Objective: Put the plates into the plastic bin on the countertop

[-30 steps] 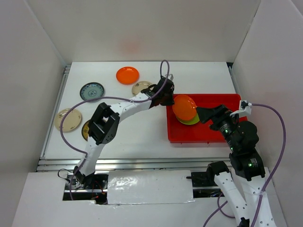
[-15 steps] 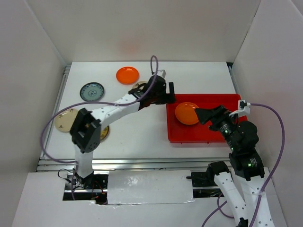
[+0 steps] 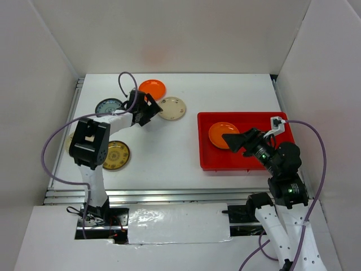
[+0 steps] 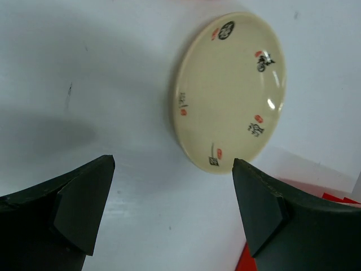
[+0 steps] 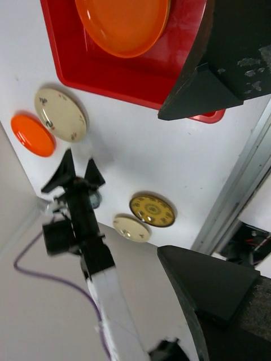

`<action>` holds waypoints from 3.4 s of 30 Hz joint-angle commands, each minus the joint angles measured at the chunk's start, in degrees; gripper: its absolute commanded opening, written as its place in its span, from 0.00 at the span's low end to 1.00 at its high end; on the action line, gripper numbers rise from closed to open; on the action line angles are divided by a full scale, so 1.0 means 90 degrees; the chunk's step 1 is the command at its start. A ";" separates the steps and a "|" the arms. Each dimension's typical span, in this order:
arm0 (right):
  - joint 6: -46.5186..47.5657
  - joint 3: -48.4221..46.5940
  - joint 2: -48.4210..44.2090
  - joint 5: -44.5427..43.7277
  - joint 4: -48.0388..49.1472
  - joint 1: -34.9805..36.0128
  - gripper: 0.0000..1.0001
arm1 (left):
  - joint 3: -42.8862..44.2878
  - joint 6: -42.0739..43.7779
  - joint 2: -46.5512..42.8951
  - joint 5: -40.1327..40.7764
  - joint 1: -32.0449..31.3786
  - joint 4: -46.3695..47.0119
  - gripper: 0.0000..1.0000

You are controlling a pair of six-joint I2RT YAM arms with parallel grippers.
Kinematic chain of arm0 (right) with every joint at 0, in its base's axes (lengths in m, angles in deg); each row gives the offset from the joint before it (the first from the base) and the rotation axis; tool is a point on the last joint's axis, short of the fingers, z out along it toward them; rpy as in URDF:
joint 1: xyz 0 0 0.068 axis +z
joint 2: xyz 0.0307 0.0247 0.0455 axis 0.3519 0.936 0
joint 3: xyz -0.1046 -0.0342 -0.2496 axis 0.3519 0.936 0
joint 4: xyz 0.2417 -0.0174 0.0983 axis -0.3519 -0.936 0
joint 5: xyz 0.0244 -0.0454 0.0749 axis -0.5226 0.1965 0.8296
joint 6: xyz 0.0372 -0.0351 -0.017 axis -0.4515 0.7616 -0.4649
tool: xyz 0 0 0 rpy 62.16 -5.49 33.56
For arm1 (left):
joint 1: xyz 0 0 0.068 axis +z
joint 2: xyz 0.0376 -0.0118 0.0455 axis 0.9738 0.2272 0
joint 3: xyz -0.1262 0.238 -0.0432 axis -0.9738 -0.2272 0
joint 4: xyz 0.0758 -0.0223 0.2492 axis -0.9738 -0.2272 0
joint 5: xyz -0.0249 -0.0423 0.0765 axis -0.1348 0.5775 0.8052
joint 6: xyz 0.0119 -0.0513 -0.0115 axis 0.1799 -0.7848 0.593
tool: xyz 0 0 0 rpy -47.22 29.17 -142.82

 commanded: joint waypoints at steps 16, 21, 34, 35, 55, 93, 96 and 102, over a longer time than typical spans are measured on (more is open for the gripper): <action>0.0610 -0.0403 0.0250 0.0914 0.0340 -0.0290 1.00 | 0.0856 -0.0169 0.2204 -0.1262 0.0399 0.1226 0.56; 0.0571 -0.0453 0.0279 0.0934 0.0350 -0.0299 1.00 | 0.0758 0.0006 0.1884 -0.1010 0.0331 0.1022 0.00; 0.0230 -0.0745 0.0113 -0.0510 -0.0293 -0.0368 1.00 | 0.0502 0.1070 -0.1743 0.0654 -0.2090 -0.1126 0.00; 0.0114 -0.0813 0.0094 -0.0705 -0.0372 -0.0377 1.00 | 0.0697 0.1139 -0.1528 0.0488 -0.2352 -0.1253 0.00; 0.0308 -0.1117 -0.0151 -0.0893 -0.0754 -0.0475 1.00 | 0.3902 0.1228 0.1736 -0.0979 -0.2813 -0.1733 0.29; -0.1909 -0.4445 1.1205 -0.0277 0.4559 0.4788 0.94 | -0.2142 0.2438 -0.6252 0.0878 0.4032 -0.4585 0.99; -0.1996 -0.4954 1.1733 -0.0121 0.4315 0.4808 0.89 | -0.2162 0.2497 -0.6330 0.0711 0.4042 -0.4526 0.99; -0.2455 -0.5510 1.2485 0.0289 0.4150 0.4759 0.69 | -0.2221 0.2575 -0.6486 0.0447 0.4042 -0.4428 0.99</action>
